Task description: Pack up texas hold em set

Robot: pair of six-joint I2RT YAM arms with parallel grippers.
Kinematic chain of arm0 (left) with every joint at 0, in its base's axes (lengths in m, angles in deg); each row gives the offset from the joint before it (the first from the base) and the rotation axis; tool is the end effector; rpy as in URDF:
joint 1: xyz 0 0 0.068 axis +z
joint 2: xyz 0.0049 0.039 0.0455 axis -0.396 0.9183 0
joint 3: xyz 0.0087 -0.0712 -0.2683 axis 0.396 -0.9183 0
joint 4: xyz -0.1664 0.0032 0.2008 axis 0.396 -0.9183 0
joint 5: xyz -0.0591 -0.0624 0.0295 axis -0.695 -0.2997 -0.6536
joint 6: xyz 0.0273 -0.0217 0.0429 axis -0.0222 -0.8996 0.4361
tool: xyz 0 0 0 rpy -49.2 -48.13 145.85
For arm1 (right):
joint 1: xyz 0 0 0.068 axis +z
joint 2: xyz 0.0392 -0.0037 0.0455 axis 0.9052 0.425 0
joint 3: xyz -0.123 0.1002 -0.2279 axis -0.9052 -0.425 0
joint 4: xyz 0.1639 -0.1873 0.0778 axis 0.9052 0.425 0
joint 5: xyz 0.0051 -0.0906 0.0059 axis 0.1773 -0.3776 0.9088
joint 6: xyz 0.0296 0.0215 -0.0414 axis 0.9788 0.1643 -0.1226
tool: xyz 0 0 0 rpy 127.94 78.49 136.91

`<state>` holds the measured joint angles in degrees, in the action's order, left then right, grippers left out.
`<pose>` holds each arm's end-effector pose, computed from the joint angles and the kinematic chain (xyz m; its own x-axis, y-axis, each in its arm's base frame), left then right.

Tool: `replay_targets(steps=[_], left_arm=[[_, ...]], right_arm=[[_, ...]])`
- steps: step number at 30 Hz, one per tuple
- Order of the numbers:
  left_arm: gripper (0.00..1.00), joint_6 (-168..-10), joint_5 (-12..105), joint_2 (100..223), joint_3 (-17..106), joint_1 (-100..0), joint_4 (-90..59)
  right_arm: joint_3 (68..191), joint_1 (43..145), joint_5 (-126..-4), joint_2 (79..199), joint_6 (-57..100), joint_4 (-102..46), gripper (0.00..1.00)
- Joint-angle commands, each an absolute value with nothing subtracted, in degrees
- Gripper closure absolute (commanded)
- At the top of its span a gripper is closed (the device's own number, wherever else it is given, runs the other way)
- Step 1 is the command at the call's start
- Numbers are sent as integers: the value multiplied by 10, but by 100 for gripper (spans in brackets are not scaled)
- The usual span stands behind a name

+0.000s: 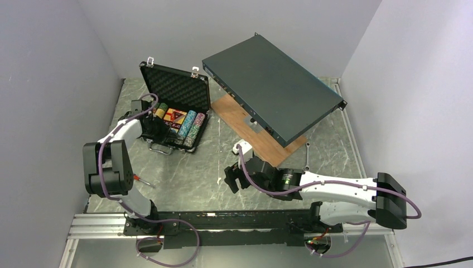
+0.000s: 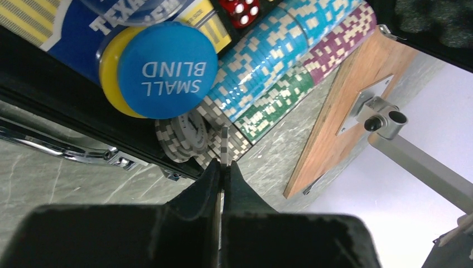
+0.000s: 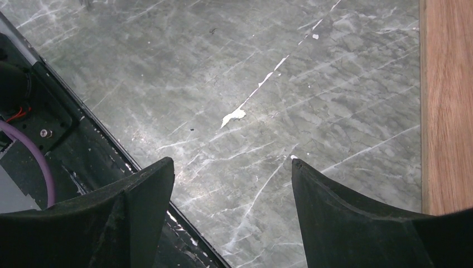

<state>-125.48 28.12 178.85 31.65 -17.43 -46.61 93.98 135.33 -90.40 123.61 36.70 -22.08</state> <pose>0.3198 0.0160 0.1996 -0.6766 -0.7363 -0.0073 -0.5832 0.5419 -0.6052 0.0937 0.2307 0.2495 -0.4716 -0.2549 -0.8442 -0.6869 0.7065 0.1704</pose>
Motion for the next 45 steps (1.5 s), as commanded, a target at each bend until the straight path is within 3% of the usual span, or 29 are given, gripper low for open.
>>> replay_targets(steps=[1,18,25,34,41,45], left_arm=[[100,-1274,288,1754,288,-172,-441],[99,-1252,307,1790,297,-169,-436],[60,-1239,308,1759,274,-166,-421],[51,-1177,330,1714,273,-161,-444],[57,-1157,296,1751,295,-161,-446],[76,-1166,280,1769,284,-161,-430]], right_arm=[[929,1356,-907,1216,371,-253,21],[919,1358,-909,1198,377,-247,22],[922,1361,-906,1198,378,-247,22],[936,1370,-901,1219,374,-246,22],[941,1375,-902,1233,378,-249,23],[945,1377,-908,1239,378,-245,23]])
